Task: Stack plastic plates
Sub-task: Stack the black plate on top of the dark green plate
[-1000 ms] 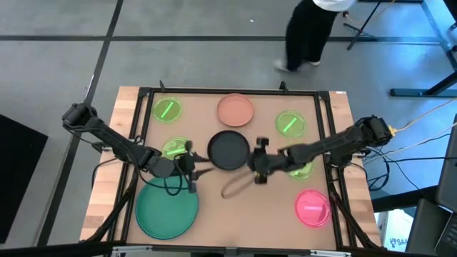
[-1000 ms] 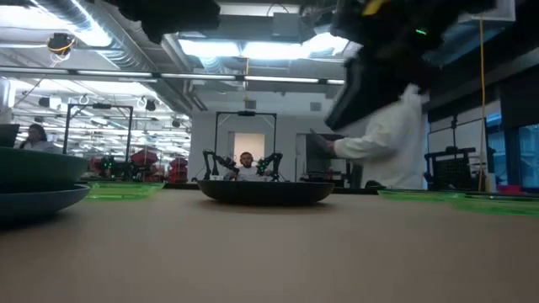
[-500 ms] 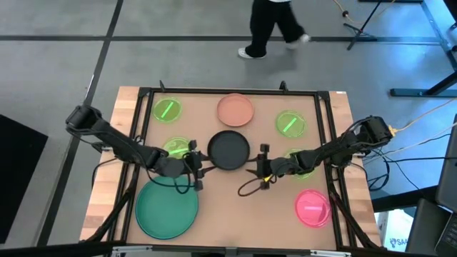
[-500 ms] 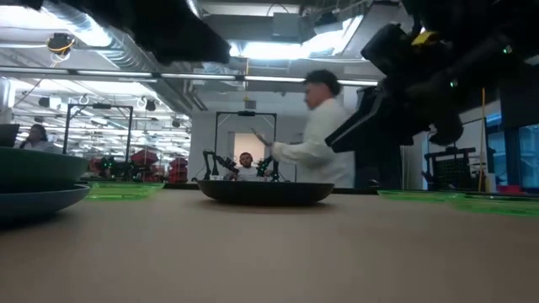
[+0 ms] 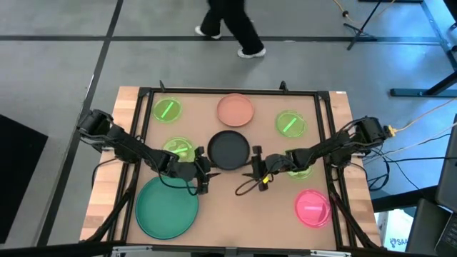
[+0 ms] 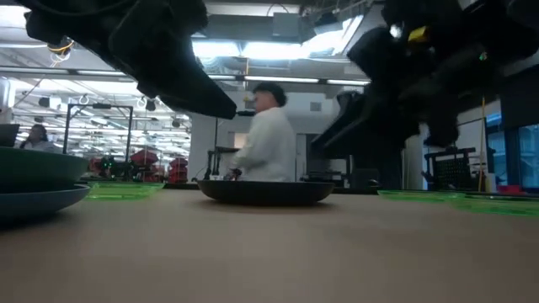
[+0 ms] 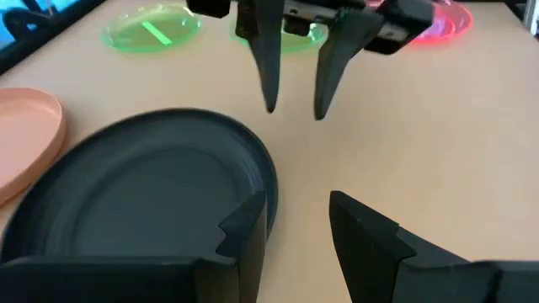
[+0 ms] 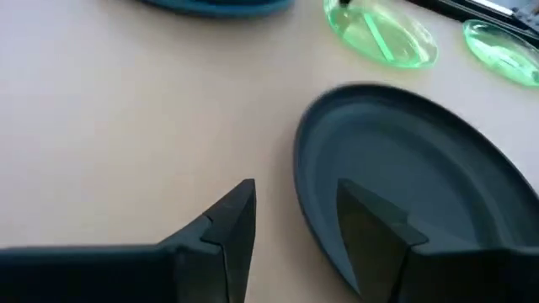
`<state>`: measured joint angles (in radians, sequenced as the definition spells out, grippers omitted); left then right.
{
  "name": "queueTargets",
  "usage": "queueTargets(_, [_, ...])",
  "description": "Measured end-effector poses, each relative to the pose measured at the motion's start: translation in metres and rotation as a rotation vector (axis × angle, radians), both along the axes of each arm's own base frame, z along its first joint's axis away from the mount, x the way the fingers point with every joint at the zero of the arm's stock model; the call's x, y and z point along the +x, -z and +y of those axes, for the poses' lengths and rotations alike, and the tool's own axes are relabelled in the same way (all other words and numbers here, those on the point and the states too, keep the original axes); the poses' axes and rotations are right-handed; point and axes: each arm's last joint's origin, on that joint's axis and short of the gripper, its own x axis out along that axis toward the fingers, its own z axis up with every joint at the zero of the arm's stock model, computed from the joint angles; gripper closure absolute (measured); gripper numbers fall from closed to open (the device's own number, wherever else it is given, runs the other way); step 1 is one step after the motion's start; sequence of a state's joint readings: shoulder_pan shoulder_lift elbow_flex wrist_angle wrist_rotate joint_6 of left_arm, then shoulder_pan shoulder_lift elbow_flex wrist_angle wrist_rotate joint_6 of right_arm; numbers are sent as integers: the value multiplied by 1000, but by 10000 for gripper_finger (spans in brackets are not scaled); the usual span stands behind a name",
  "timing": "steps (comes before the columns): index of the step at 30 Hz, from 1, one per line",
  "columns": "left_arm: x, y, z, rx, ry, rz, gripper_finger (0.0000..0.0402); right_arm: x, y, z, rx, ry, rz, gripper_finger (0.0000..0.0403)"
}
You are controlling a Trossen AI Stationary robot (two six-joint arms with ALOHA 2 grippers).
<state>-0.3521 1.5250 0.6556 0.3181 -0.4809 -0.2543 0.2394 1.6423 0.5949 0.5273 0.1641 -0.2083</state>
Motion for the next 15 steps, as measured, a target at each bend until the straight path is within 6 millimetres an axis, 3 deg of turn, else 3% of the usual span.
queueTargets(7, [4,5,-1,-7,51,9,276,10,10,2,-49,38,52,244])
queueTargets(11, [10,22,-1,41,62,65,276,10,0,2,-53,38,68,244])
queueTargets(15, [21,24,-2,89,81,84,276,4,-10,1,-51,37,95,244])
